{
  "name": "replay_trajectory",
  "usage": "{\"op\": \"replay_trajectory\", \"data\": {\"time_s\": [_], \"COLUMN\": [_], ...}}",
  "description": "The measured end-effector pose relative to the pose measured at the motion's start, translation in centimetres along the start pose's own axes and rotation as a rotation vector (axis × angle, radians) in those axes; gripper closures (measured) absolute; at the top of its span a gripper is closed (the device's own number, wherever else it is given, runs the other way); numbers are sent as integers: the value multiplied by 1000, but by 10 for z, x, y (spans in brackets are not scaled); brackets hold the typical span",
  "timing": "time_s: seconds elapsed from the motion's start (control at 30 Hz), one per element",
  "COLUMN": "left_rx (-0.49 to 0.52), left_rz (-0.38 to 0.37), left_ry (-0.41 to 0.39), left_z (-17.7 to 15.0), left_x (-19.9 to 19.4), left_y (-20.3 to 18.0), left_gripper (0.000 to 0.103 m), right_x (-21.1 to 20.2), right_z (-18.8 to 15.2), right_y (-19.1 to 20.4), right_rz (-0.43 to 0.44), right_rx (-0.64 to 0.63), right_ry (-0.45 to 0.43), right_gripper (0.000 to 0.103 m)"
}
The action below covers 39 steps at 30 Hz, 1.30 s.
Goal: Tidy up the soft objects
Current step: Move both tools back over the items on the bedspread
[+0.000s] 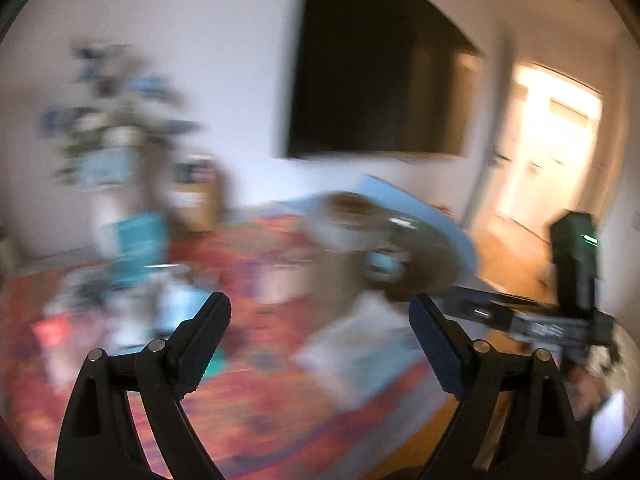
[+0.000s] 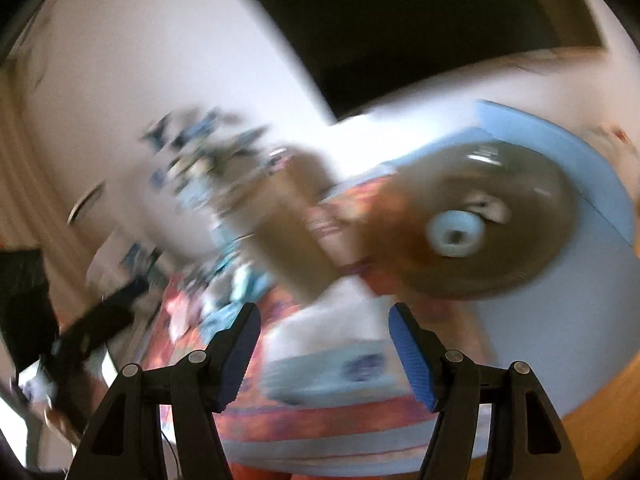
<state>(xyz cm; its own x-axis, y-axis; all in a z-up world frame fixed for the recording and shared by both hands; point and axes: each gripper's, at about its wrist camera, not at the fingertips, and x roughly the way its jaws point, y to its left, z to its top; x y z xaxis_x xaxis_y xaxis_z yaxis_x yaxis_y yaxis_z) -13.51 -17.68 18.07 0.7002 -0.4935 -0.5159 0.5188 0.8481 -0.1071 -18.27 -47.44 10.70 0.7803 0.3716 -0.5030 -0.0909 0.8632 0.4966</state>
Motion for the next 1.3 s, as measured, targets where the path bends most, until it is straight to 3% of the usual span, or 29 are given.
{"op": "replay_trajectory", "data": {"time_s": [0.1, 0.17, 0.23, 0.37, 0.5, 0.63, 0.77, 0.9, 1.3], "left_rx": [-58, -101, -172, -283, -271, -238, -286, -310, -292], "left_rz": [235, 325, 410, 527, 559, 565, 553, 543, 553], "left_ry": [-23, -20, -9, 34, 49, 59, 66, 39, 74], "left_z": [-6, -14, -30, -71, -106, -123, -131, -133, -133], "left_x": [-32, -43, -50, -39, -18, -2, 8, 3, 10], "left_y": [64, 100, 143, 214, 249, 260, 271, 275, 273], "left_gripper": [13, 13, 13, 13, 13, 13, 13, 13, 13], "right_x": [20, 38, 60, 129, 191, 237, 258, 258, 258], "right_z": [-3, -8, -16, -34, -49, -59, -67, -65, -68], "right_y": [61, 96, 127, 186, 205, 196, 186, 184, 185], "right_rz": [54, 90, 115, 79, -37, -59, -80, -52, -109], "right_rx": [-119, -177, -228, -345, -430, -420, -395, -398, -408], "right_ry": [39, 69, 107, 183, 189, 182, 186, 186, 179], "right_gripper": [38, 36, 25, 24, 24, 24, 24, 15, 13]}}
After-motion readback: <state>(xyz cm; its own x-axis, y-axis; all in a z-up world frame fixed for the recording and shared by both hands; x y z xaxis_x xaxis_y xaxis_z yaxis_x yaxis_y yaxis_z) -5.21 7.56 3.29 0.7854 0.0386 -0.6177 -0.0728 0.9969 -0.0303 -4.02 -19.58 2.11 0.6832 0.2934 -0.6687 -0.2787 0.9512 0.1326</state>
